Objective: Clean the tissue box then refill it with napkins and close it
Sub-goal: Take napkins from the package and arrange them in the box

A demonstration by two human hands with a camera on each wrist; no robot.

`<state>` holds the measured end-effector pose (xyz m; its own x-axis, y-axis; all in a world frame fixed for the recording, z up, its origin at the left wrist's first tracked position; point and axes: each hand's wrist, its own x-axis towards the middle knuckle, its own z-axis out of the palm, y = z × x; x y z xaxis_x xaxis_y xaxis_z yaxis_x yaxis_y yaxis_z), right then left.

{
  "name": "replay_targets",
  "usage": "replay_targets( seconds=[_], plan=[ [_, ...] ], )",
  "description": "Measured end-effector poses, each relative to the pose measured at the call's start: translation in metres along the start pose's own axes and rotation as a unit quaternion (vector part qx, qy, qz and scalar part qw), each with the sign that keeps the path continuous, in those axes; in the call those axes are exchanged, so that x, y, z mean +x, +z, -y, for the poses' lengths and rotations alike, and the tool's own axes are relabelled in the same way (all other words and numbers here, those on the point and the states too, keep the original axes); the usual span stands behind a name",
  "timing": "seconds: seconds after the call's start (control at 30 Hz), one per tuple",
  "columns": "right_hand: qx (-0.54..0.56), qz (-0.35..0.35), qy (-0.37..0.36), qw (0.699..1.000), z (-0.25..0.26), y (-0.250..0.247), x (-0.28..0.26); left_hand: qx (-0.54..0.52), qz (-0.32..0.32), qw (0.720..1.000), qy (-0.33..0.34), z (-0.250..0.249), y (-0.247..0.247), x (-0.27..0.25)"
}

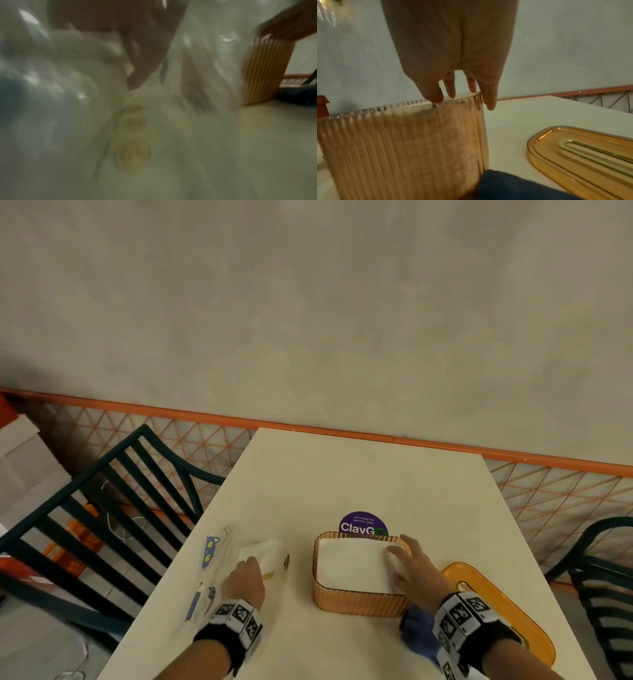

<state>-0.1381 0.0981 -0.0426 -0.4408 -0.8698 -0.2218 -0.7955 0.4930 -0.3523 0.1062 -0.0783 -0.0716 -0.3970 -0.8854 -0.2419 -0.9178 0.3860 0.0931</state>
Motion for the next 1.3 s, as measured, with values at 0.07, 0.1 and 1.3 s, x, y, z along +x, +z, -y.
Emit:
replay_targets(
  seconds=[0.07, 0.1, 1.3],
  plan=[
    [0.009, -0.009, -0.002, 1.000, 0.001, -0.009, -0.001, -0.059, -0.042, 0.997, -0.006, 0.000, -0.031, -0.008],
    [0.013, -0.029, -0.008, 0.999, 0.003, -0.014, -0.002, -0.077, -0.075, 0.994, -0.008, -0.001, -0.049, -0.014],
    [0.607, -0.006, 0.090, 0.790, 0.046, -0.109, -0.001, -0.149, -0.240, 0.878, 0.387, -0.114, -0.052, -0.031]
  ],
)
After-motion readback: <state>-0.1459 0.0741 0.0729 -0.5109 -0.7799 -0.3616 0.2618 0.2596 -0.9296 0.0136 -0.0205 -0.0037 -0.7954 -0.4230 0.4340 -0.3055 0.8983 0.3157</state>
